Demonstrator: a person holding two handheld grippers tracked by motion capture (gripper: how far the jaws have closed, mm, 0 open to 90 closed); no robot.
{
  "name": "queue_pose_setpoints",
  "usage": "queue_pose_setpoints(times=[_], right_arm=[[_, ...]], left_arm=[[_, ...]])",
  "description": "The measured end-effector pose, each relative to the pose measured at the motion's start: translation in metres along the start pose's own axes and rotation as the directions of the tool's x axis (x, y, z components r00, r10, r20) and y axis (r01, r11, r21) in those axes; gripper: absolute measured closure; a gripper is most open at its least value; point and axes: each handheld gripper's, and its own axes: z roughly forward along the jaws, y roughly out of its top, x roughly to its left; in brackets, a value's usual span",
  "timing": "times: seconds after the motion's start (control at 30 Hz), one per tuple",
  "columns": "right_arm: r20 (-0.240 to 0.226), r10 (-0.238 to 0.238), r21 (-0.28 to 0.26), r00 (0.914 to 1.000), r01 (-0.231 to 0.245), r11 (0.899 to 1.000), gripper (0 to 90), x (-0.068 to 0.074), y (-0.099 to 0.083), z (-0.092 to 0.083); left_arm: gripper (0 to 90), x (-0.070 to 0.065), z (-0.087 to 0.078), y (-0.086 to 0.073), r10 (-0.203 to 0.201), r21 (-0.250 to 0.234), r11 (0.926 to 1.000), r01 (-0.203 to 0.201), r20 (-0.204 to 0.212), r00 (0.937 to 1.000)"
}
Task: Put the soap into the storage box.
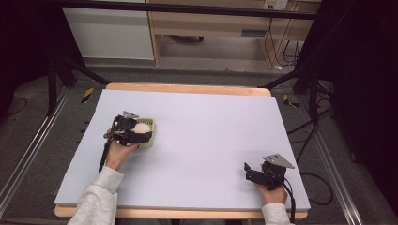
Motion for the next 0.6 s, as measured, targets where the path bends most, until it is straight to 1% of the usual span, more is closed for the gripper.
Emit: queue_pose_setpoints(times=[0.03,0.1,0.37,0.5,0.6], right_arm=[[0.001,-0.002,-0.001,1.0,0.002,1.0,5.6,0.0,-0.0001,0.0],[0.0,0.0,-0.001,1.0,0.0,1.0,5.6,0.0,0.0,0.0],[0.002,-0.002,0.0,1.0,0.002,1.0,5.6,0.0,-0.0001,0.0002],[0.002,-0.002,0.001,1.0,0.002,1.0,5.7,0.0001,0.0,0.0003],[0.002,-0.002,0.002,1.0,0.002,1.0,5.6,0.0001,0.0,0.0004]], left_arm=[[24.0,0.0008,0.0011,0.0004,0.0,-0.001,1.0,0.0,-0.006,1.0],[24.0,0.0016,0.0019,0.0008,-0.007,-0.002,1.0,0.007,-0.004,1.0],[24.0,0.0041,0.0051,0.0011,-0.013,-0.005,0.9999,0.013,-0.006,0.9999],[24.0,0.0046,0.0072,0.001,-0.002,0.002,1.0,0.002,-0.008,1.0],[24.0,0.0057,0.0093,0.0004,-0.009,0.004,0.9999,0.009,-0.009,0.9999]])
